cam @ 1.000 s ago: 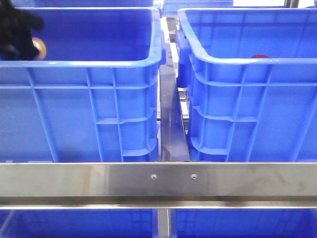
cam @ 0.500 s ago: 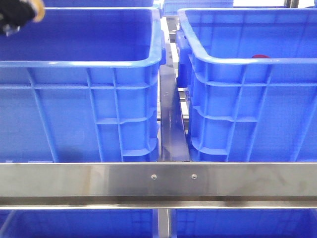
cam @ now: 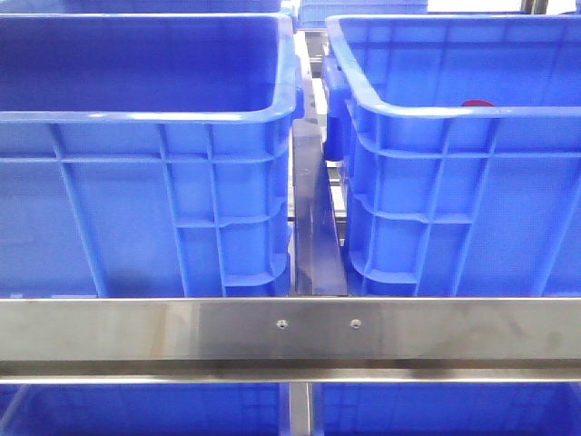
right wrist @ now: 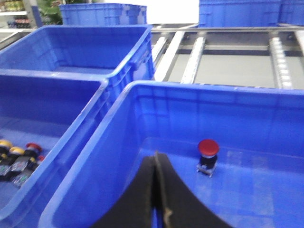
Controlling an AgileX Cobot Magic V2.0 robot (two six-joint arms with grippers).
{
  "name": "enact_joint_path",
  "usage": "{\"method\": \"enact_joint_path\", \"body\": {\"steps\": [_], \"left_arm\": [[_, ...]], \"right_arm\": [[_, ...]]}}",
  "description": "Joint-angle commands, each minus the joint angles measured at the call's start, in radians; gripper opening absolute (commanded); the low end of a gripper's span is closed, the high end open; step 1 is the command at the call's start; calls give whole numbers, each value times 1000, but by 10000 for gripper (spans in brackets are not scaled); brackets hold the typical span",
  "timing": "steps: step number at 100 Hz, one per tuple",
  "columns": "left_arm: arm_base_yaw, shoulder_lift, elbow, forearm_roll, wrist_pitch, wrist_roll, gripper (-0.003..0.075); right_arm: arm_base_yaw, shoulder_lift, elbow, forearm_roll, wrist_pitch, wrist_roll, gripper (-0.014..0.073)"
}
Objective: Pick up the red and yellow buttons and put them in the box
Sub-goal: 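Lift the yellow button out of the bin with the left gripper, then pass the yellow button to the right gripper and close it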
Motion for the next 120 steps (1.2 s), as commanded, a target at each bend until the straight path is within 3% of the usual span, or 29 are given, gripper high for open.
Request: {"method": "enact_joint_path", "body": {"steps": [1,22,32,52,78,98,120], "left_arm": [[-23,-13,-25,-12,-73,1,-19],[-25,-13,-25,-10,-73,1,-19],[-25,-13,-25,-10,-73,1,-19],[-25,-13,-25,-10,-73,1,-19],[-25,-13,-25,-10,-73,1,-19],[-25,-13,-25,-10,-73,1,-19],[-25,-13,-25,-10,-73,1,-19]], "right_arm": [[-6,1,-25,22,9,-8,32],[-6,1,-25,111,67,-8,441],[-6,1,-25,217,93,-8,554],[-6,36,-25,375,237,-8,561],[-6,214,-30,656,488,-8,561],[50,364,-84,691,568,-8,561],[232,529,-163,722,557,-8,561]]}}
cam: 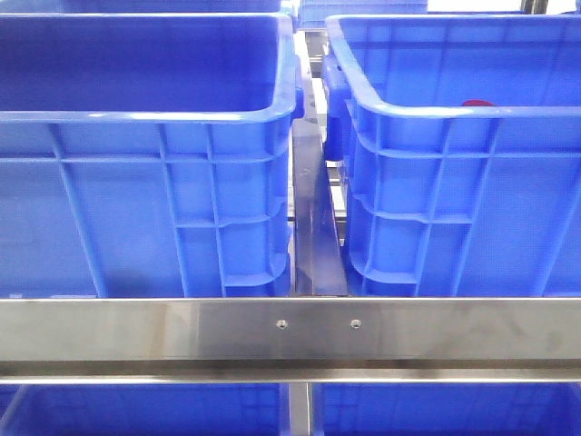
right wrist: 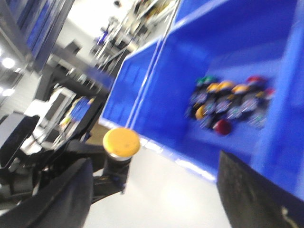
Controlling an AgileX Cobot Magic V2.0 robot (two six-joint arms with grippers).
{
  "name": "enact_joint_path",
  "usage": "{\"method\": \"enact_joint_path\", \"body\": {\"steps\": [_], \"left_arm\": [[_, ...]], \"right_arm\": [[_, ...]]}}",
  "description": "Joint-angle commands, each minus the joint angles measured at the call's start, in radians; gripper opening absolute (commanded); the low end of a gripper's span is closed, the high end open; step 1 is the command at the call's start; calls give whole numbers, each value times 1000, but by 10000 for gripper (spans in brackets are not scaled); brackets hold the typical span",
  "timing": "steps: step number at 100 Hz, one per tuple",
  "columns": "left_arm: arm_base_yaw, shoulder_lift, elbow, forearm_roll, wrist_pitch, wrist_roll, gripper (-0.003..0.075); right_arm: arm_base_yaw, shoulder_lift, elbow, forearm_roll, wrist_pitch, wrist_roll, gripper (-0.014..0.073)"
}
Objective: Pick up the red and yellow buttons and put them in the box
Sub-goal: 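Pass the yellow button to the right gripper and close it, then open the left gripper and withdraw it over the button bin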
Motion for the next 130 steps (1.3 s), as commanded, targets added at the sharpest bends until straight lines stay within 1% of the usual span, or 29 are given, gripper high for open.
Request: {"method": "enact_joint_path", "body": {"steps": [1,11,32,63,92,97,102,114,119,123,128,130], "left_arm": [[-8,-13,-31,-10,-74,1,-19],[-8,-13,-31,-10,-74,1,-19],[-8,-13,-31,-10,-74,1,-19],[-8,-13,-31,-10,-74,1,-19],[-8,-13,-31,-10,-74,1,-19],[-8,-13,-31,-10,-74,1,-19],[-8,-13,-31,-10,-74,1,-19],[-8,-13,-31,-12,-74,1,-19],[-8,-13,-31,-12,-74,1,-18],[-8,-13,-31,-12,-74,1,-15],[-8,-13,-31,-12,-74,1,10],[-8,-13,-31,-12,-74,1,38]], "right_arm": [[70,57,-64,89,30,-8,561],[142,124,-102,105,11,-8,561],[233,235,-183,123,3,-8,561],[324,333,-289,143,21,-8,561],[392,381,-340,144,22,-8,556],[394,381,-340,144,19,-8,531],[394,381,-340,144,17,-8,482],[394,381,-340,144,17,-8,311],[394,381,-340,144,17,-8,249],[394,381,-340,144,17,-8,216],[394,381,-340,144,17,-8,187],[394,381,-340,144,17,-8,183]]}}
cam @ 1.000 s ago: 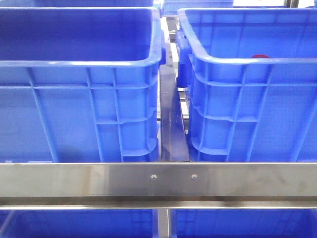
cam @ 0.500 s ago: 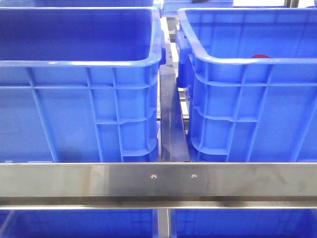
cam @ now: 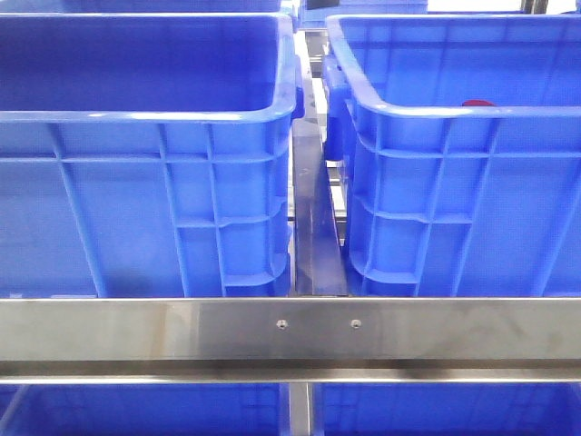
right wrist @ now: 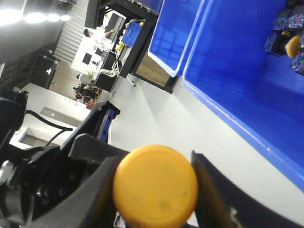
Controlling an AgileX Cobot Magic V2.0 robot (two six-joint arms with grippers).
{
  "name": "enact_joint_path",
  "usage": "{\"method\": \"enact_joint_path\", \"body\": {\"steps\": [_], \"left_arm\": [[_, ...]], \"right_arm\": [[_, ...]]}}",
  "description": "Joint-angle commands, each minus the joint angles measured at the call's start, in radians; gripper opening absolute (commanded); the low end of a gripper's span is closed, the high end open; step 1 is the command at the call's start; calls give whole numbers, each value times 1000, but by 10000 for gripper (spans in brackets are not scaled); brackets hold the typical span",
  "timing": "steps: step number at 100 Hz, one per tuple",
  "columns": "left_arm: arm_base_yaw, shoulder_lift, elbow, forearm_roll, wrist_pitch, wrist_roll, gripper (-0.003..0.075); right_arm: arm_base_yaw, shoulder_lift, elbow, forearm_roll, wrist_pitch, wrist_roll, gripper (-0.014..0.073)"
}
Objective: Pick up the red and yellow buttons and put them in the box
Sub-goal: 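Open the left gripper and withdraw it over the button bin, then carry the yellow button with the right gripper over the destination bin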
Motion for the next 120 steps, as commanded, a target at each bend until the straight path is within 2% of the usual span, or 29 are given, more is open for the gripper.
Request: {"method": "enact_joint_path", "body": {"steps": [1,10,20,25,34,48,62,76,91,107,120], "left_arm": [[-8,-12,-31,-12,-72,1,47],[-8,-12,-31,-14,-72,1,181],[-8,-12,-31,-16,-72,1,409],[-8,-12,-31,-16,-72,1,499],[-7,-12,-31,-16,-72,1,585],[-5,-16,-31,-4,-72,-3,587],[57,-35,-31,41,-72,-54,587],[183,-64,-31,77,-72,-85,587],[373,-117,-27,78,-70,-85,587],[549,-201,23,78,-70,-85,587],[633,-292,100,76,-64,-85,587]], "right_arm": [[-1,-37,-33,67,44,-9,183],[-1,-37,-33,67,44,-9,183],[-1,-37,-33,67,44,-9,183],[-1,-37,-33,66,43,-9,183],[-2,-37,-33,60,32,-13,183],[-30,-46,-33,52,-30,-53,183],[-114,-71,-33,45,-41,-65,183],[-215,-112,-33,-3,-39,-65,183],[-296,-155,-33,-62,-38,-65,183],[-337,-186,-33,-85,-39,-65,183],[-348,-190,-33,-85,-37,-65,183]]}}
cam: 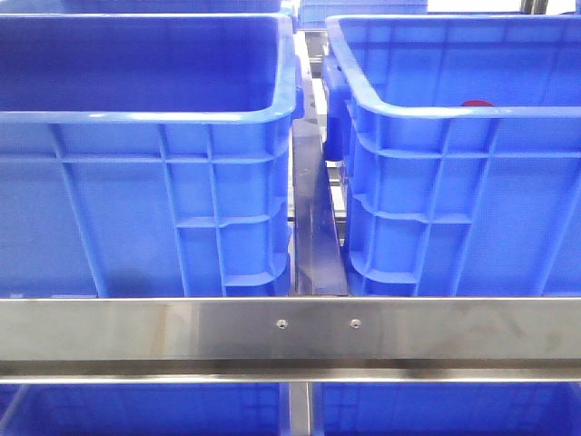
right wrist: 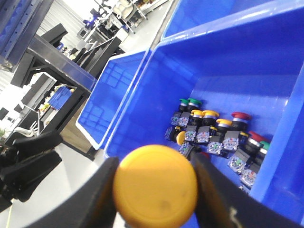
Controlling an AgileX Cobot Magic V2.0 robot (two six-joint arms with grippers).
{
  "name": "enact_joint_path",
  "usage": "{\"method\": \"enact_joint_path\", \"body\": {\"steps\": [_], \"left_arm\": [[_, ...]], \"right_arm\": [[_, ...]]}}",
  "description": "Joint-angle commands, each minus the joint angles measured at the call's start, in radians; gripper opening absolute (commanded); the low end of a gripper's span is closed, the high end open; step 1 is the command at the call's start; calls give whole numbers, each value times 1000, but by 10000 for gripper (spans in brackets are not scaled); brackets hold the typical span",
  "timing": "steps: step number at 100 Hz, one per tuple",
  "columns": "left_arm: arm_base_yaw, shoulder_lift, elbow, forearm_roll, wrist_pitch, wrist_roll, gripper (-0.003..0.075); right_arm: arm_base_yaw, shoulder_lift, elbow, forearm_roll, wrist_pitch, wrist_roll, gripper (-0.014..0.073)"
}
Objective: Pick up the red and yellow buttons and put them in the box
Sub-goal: 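Carry the yellow button with the right gripper over the destination bin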
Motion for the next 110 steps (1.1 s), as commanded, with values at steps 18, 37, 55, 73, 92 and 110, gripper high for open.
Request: {"method": "enact_joint_path", "body": {"steps": [18,37,55,73,92,110], "left_arm": [[68,-200,125,-11,-64,-8,586],[68,-306,196,-11,-60,-8,403],[68,-342,216,-11,-60,-8,37],[68,-342,216,-11,-61,-8,-19],[68,-342,216,-11,-61,-8,-19],[68,-342,216,-11,-61,-8,-19]], "right_arm": [[-12,-39,-33,46,23,-16,183],[-12,-39,-33,-5,-20,-17,183],[-13,-63,-33,-87,-137,-17,183],[-13,-95,-33,-174,-382,-53,183],[-13,-89,-26,-233,-736,-102,183],[-13,-69,10,-234,-1036,-138,183]]}}
